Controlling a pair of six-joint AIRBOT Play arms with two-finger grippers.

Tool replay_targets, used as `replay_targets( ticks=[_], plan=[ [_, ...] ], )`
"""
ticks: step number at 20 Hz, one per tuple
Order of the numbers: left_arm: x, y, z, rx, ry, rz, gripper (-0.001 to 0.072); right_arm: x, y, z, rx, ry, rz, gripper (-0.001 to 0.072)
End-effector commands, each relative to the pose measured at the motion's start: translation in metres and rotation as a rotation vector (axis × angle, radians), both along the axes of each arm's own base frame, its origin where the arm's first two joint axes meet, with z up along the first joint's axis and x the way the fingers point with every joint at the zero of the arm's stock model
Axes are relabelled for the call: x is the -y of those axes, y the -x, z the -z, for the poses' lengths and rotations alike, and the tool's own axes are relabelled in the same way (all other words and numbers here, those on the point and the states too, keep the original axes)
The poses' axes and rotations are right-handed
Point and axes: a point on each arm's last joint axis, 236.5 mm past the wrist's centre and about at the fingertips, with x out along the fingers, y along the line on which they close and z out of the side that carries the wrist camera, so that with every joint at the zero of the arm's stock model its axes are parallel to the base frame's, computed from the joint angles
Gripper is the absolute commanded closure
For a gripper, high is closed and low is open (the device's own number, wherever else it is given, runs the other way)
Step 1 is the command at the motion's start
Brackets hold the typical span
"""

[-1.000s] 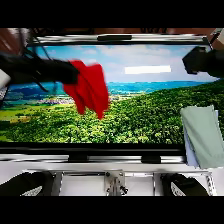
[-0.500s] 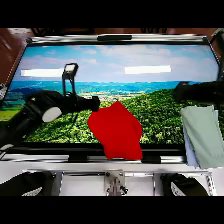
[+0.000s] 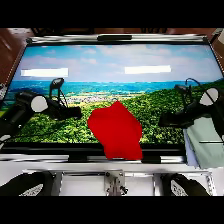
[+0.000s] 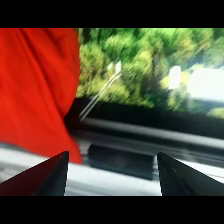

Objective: Fold the shirts.

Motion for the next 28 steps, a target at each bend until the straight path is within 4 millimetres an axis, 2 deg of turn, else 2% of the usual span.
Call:
replay_targets(
  ticks=[1, 3, 4, 6, 8, 9, 11, 14, 18, 19, 20, 21, 22, 24, 25, 27, 28],
  plan=[
    [0.050, 0.000, 0.029, -0.020, 0.218, -0.083, 0.0048, -0.025, 0.047, 0.035, -0.174, -0.196, 0.000, 0.0052],
    [0.066, -0.002, 0.047, -0.043, 0.225, -0.081, 0.0061, -0.027, 0.066, 0.051, -0.229, -0.205, 0.003, 0.0051],
    [0.072, -0.002, 0.054, -0.055, 0.226, -0.081, 0.0097, -0.029, 0.072, 0.058, -0.248, -0.210, 0.012, 0.0052],
    [0.079, -0.006, 0.065, -0.062, 0.239, -0.103, 0.0110, -0.035, 0.083, 0.070, -0.275, -0.219, 0.027, 0.0052],
    [0.080, -0.011, 0.065, -0.049, 0.250, -0.118, 0.0481, -0.044, 0.098, 0.083, -0.302, -0.211, 0.005, 0.0052],
    [0.080, -0.013, 0.064, -0.040, 0.253, -0.118, 0.0584, -0.055, 0.103, 0.088, -0.305, -0.223, -0.013, 0.0052],
    [0.080, -0.013, 0.064, -0.037, 0.249, -0.106, 0.0672, -0.083, 0.102, 0.095, -0.257, -0.257, -0.041, 0.0051],
    [0.080, -0.009, 0.064, -0.047, 0.244, -0.096, 0.0673, -0.102, 0.096, 0.105, -0.187, -0.229, -0.089, 0.0052],
    [0.080, -0.008, 0.064, -0.051, 0.244, -0.092, 0.0673, -0.120, 0.101, 0.116, -0.244, -0.259, -0.065, 0.0052],
    [0.080, -0.008, 0.062, -0.048, 0.245, -0.091, 0.0673, -0.127, 0.102, 0.119, -0.251, -0.270, -0.068, 0.0082],
    [0.080, -0.008, 0.061, -0.042, 0.245, -0.084, 0.0673, -0.131, 0.102, 0.121, -0.248, -0.271, -0.072, 0.0252],
    [0.080, -0.009, 0.059, -0.035, 0.246, -0.077, 0.0674, -0.134, 0.101, 0.121, -0.234, -0.269, -0.079, 0.0541],
    [0.079, -0.009, 0.057, -0.024, 0.243, -0.070, 0.0674, -0.135, 0.100, 0.119, -0.231, -0.274, -0.078, 0.0647],
    [0.074, -0.016, 0.041, 0.051, 0.208, 0.001, 0.0674, -0.136, 0.092, 0.104, -0.177, -0.285, -0.133, 0.0653],
    [0.071, -0.022, 0.025, 0.106, 0.183, 0.055, 0.0674, -0.137, 0.082, 0.087, -0.115, -0.287, -0.182, 0.0653],
    [0.064, -0.040, -0.032, 0.266, 0.131, 0.164, 0.0675, -0.140, 0.052, 0.032, 0.079, -0.293, -0.290, 0.0653],
    [0.061, -0.052, -0.078, 0.386, 0.115, 0.202, 0.0675, -0.142, 0.032, -0.009, 0.221, -0.291, -0.330, 0.0653]
  ],
)
